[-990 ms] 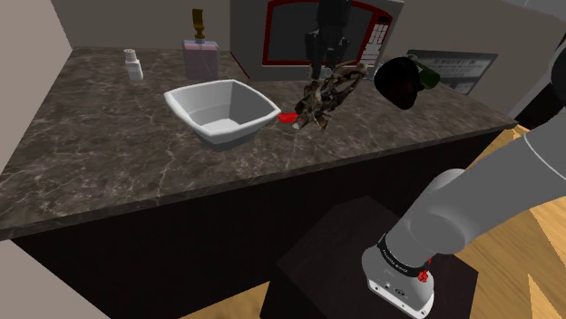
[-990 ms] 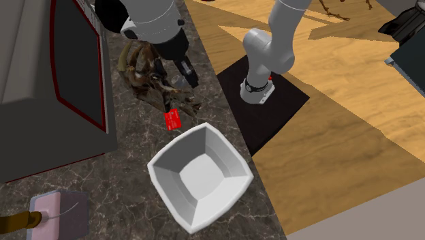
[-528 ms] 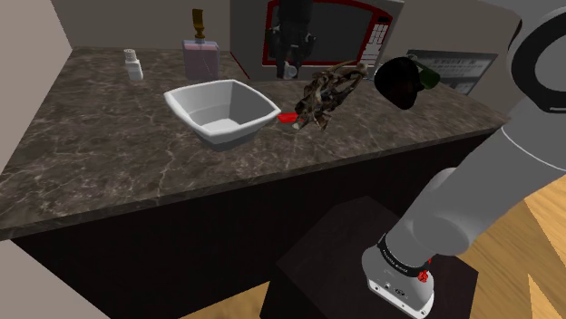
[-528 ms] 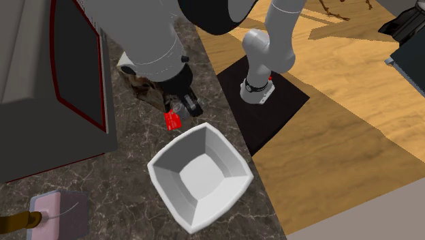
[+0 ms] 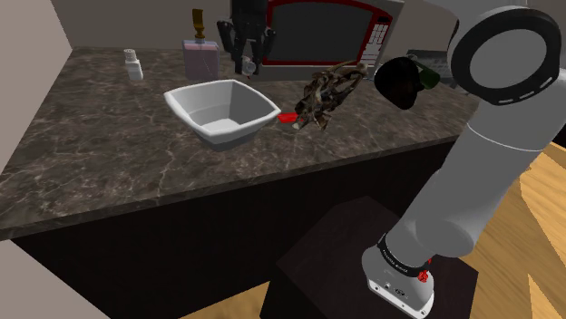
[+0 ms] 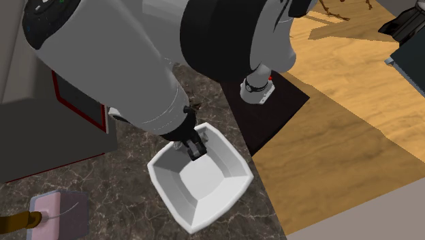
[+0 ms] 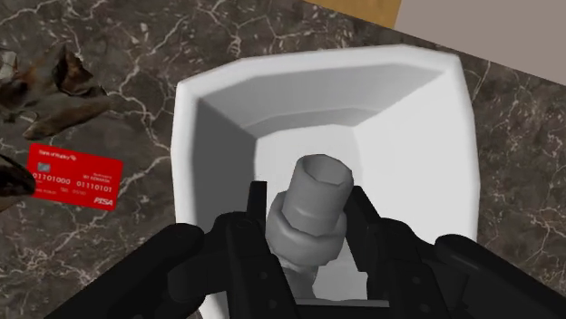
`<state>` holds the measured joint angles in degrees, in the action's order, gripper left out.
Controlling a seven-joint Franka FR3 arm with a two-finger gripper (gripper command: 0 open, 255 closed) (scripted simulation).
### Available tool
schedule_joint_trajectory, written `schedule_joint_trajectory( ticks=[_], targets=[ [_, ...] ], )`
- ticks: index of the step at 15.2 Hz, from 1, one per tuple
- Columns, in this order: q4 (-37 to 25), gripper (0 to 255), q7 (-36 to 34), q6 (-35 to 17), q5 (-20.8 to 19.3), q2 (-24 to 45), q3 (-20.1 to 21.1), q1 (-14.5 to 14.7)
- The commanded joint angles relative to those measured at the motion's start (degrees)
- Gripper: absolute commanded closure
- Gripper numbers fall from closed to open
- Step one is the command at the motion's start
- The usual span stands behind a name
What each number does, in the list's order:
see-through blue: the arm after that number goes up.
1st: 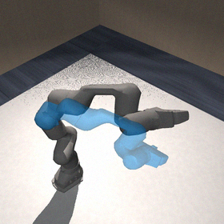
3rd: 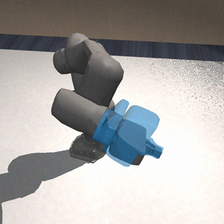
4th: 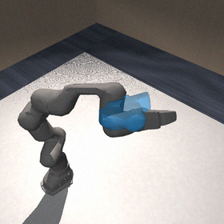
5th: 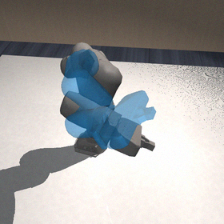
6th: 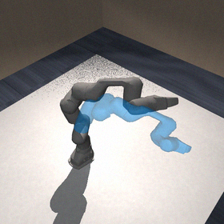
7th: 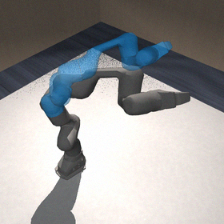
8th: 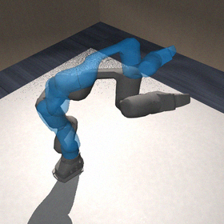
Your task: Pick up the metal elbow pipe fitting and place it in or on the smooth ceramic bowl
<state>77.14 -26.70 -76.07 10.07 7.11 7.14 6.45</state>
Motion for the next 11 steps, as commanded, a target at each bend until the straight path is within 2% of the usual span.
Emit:
schedule_joint_trajectory(
  ticks=[1,3,11],
  targets=[
    [-5.2,255,-2.9,0.5,-0.3,4.2,1.2,1.6],
    [-12.2,255,-5.3,2.0,-0.9,9.3,2.0,3.2],
    [-1.3,255,-3.8,-5.5,-0.6,6.1,1.8,3.0]
  ],
)
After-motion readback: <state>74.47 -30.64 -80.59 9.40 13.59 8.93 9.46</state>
